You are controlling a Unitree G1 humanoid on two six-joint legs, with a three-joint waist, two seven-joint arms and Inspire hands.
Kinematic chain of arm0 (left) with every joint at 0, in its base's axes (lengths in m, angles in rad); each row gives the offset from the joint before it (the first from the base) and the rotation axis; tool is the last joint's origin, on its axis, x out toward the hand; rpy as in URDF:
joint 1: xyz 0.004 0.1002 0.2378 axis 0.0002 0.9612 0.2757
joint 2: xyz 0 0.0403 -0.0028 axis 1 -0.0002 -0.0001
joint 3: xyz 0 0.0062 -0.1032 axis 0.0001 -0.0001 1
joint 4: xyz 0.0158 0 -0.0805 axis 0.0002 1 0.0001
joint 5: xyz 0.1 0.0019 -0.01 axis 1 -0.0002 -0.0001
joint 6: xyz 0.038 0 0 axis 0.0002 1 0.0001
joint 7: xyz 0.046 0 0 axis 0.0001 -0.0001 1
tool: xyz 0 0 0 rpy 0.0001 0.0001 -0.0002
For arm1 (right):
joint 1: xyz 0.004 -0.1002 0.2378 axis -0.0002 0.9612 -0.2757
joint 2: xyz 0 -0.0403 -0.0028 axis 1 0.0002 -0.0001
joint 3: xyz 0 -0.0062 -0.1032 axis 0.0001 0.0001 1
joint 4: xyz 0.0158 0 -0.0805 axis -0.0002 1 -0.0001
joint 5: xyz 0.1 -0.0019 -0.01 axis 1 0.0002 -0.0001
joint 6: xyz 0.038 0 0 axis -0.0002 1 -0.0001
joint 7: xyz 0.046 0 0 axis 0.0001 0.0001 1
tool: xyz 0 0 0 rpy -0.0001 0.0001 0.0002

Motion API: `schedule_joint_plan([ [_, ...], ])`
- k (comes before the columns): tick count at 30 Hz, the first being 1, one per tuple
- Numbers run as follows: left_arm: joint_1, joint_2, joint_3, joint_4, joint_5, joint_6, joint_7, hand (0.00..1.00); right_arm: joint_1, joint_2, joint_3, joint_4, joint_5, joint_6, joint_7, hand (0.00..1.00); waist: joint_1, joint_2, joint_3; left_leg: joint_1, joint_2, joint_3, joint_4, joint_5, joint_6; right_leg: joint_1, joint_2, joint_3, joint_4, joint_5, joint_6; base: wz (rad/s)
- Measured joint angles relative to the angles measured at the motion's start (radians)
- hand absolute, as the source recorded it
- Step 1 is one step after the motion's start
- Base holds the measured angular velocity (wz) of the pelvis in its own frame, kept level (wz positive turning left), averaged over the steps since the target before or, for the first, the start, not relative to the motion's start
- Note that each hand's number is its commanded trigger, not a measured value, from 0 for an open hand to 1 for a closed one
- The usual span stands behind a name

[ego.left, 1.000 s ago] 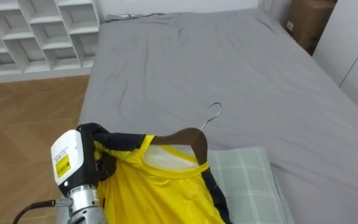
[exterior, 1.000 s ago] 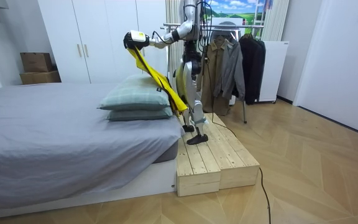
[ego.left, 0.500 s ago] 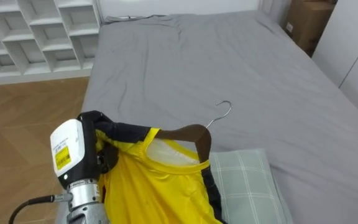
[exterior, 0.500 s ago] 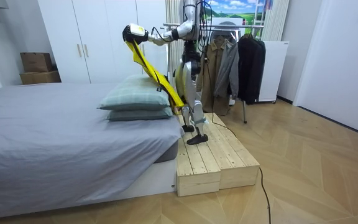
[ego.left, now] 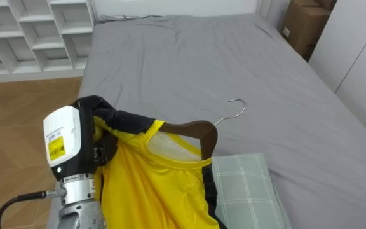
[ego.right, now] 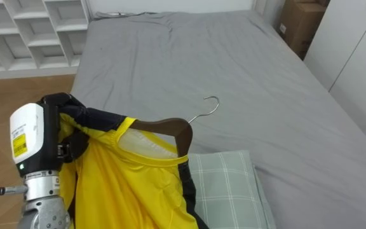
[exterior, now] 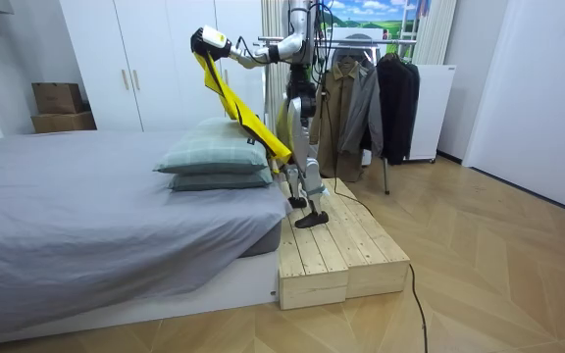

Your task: Hang clothes

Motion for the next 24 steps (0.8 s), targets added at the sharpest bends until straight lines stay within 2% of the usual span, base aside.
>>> schedule_joint_plan([
  [6, 0.0, 0.004, -0.034, 0.002, 0.0, -0.002, 0.018, 1.0, -0.016, -0.003, 0.0, -0.086, -0.074, -0.01, -0.115, 0.0, 0.008, 0.001, -0.0005, 0.006, 0.002, 0.003, 0.0, 0.0, 0.0, 0.003, 0.001, 0.0, 0.004, 0.0, 0.0, 0.0],
  [11, 0.0, 0.016, -0.037, 0.001, 0.001, -0.007, 0.018, 1.0, -0.021, -0.003, 0.003, -0.198, -0.082, -0.013, -0.182, 0.0, 0.018, 0.01, -0.0067, 0.008, 0.002, 0.009, 0.0, 0.0, 0.0, 0.004, 0.002, 0.003, 0.003, 0.0, 0.0, 0.0],
  [15, 0.0, 0.017, -0.037, 0.0, 0.0, -0.008, 0.018, 1.0, -0.017, -0.003, 0.003, -0.286, -0.095, -0.013, -0.198, 0.0, 0.028, 0.011, -0.0075, 0.009, 0.003, 0.005, 0.0, 0.0, 0.0, 0.004, 0.001, 0.003, 0.004, 0.0, 0.0, 0.0],
  [19, 0.0, 0.017, -0.034, -0.036, 0.003, -0.008, 0.016, 1.0, -0.004, -0.001, 0.014, -0.484, -0.117, -0.013, -0.2, 0.0, 0.034, 0.011, -0.0078, 0.009, 0.002, 0.007, 0.001, 0.0, 0.0, 0.003, 0.001, 0.006, 0.004, 0.0, 0.0, 0.0],
  [21, 0.0, 0.017, -0.033, -0.062, 0.013, -0.011, 0.016, 1.0, 0.009, 0.0, 0.026, -0.578, -0.152, -0.024, -0.198, 0.0, 0.038, 0.01, -0.0079, 0.01, 0.003, 0.007, 0.001, 0.0, 0.0, 0.005, 0.001, 0.007, 0.004, 0.0, 0.0, 0.0],
  [24, 0.0, 0.017, -0.033, -0.079, 0.02, -0.023, 0.012, 1.0, 0.034, 0.0, 0.053, -0.699, -0.195, -0.051, -0.195, 0.0, 0.064, 0.009, -0.0082, 0.022, 0.006, 0.019, 0.001, 0.0, 0.0, 0.011, 0.003, 0.016, 0.002, 0.0, 0.0, -0.09],
])
